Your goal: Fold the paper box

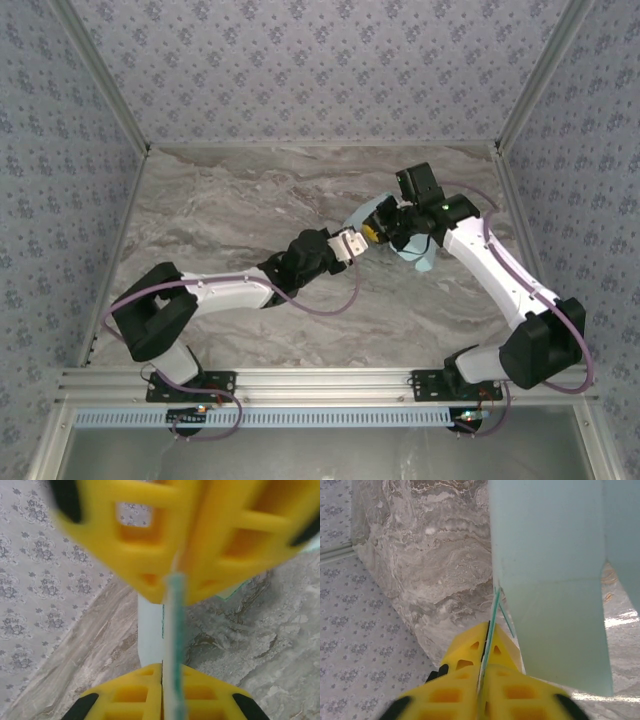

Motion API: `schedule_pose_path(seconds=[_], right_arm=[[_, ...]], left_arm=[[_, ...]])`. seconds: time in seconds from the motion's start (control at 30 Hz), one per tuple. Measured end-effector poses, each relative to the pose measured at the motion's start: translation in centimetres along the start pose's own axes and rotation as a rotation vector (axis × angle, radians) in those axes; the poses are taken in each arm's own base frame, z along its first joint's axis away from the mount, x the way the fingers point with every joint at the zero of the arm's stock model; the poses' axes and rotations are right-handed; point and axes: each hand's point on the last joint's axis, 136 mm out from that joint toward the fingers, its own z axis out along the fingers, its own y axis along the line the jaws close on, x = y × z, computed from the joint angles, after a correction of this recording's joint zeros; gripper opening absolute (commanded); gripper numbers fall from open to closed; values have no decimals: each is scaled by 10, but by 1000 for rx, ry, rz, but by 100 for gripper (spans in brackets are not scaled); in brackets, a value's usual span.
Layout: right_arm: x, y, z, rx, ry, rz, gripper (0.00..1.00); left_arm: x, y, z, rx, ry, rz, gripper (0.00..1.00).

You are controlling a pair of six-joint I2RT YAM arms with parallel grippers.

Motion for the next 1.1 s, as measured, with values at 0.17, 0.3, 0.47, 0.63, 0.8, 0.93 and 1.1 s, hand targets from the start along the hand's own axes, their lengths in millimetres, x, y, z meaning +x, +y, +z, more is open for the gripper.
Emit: schedule_pose_path(seconds=[0.17,0.3,0.47,0.63,0.8,0.93,1.1], right_arm=[[0,4,-18,-24,-37,-67,65],[-5,20,-57,-82,-136,-207,68],[-9,48,-122,-190,-326,-438,70],[-11,49,-166,-202,-509,-663,69],[-10,19,-140,-183,-486,-654,69],[0,-19,-67,-243,-336,-369,74],[41,-64,10,-179,-189,-67,82]], left_arm=[[7,25,-6,-28,27,-129,7],[9,68,-19,-82,17,-352,9],[11,115,-37,-124,-43,-668,10],[31,129,-56,-114,-53,-974,9],[74,137,-73,-159,-21,-1297,9],[81,131,-79,-154,-20,-1463,9],[71,136,-86,-143,-84,-1640,9]])
